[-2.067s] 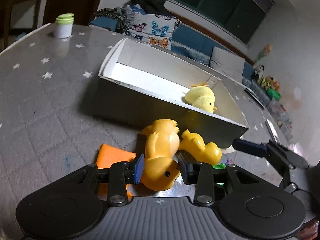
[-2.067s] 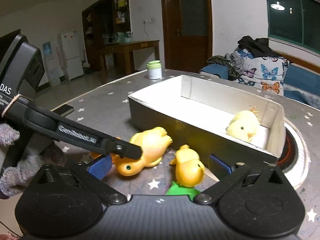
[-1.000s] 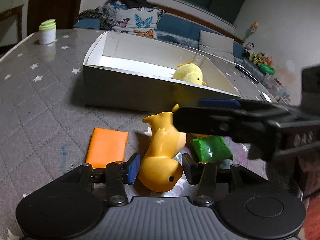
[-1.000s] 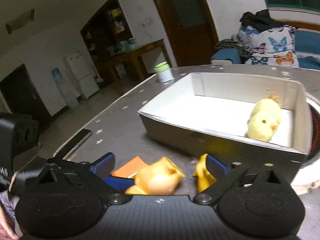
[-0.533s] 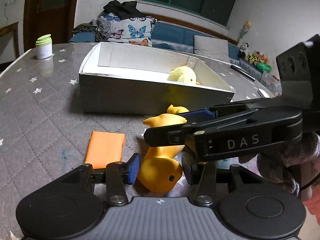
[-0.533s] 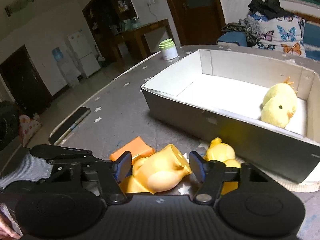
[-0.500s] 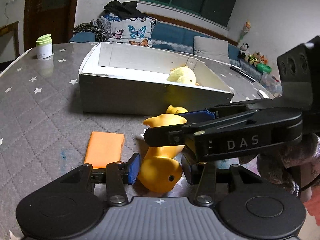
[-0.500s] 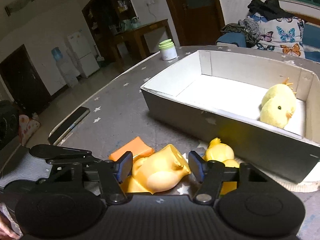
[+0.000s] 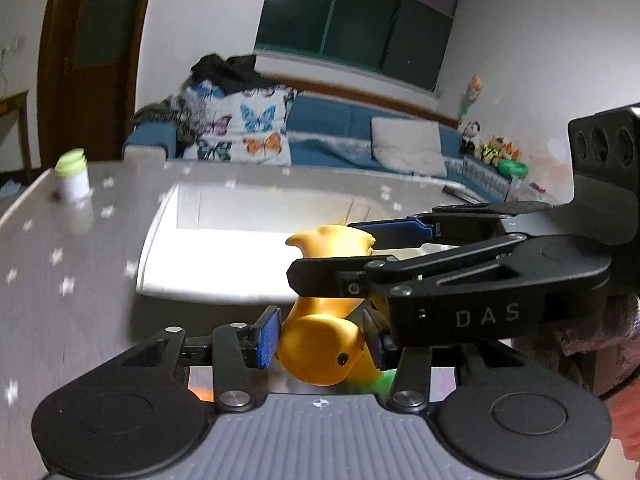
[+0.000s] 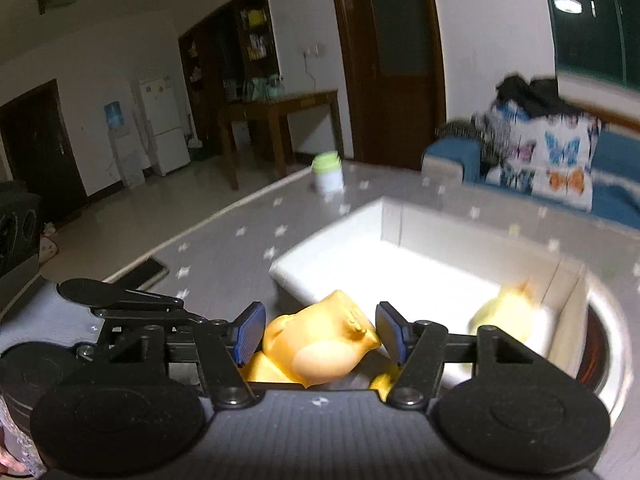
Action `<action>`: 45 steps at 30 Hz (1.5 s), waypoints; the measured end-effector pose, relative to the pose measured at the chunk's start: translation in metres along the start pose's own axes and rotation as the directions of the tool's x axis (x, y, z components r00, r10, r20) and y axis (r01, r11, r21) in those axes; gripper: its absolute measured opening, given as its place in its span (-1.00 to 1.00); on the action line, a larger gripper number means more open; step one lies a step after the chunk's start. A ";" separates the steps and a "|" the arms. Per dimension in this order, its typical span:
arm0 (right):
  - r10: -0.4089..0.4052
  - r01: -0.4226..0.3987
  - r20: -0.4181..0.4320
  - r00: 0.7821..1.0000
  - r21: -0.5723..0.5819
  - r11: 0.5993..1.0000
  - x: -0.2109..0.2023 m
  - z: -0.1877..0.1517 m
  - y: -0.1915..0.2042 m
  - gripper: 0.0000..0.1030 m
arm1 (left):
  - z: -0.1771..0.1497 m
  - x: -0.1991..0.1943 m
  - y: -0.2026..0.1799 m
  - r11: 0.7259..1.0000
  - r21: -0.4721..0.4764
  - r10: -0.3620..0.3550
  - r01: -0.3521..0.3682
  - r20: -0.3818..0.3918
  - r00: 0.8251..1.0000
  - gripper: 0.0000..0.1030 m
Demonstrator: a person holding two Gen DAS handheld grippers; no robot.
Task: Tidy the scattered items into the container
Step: 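Grasp a yellow rubber duck with the right gripper and lift it, then lower the rubber duck into the box and open the right gripper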
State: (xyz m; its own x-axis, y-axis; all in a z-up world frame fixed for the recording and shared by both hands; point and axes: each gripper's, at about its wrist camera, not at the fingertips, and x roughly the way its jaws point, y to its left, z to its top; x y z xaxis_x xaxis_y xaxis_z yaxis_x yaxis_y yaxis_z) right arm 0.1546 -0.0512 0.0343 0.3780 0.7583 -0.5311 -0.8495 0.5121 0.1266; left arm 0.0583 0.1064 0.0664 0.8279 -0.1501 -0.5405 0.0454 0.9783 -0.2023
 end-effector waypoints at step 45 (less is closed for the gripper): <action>0.022 0.018 -0.266 0.964 0.145 0.989 0.127 0.028 -0.132 0.15 | 0.054 0.144 0.044 0.997 -0.077 -0.026 0.006 -0.269 0.963 -0.10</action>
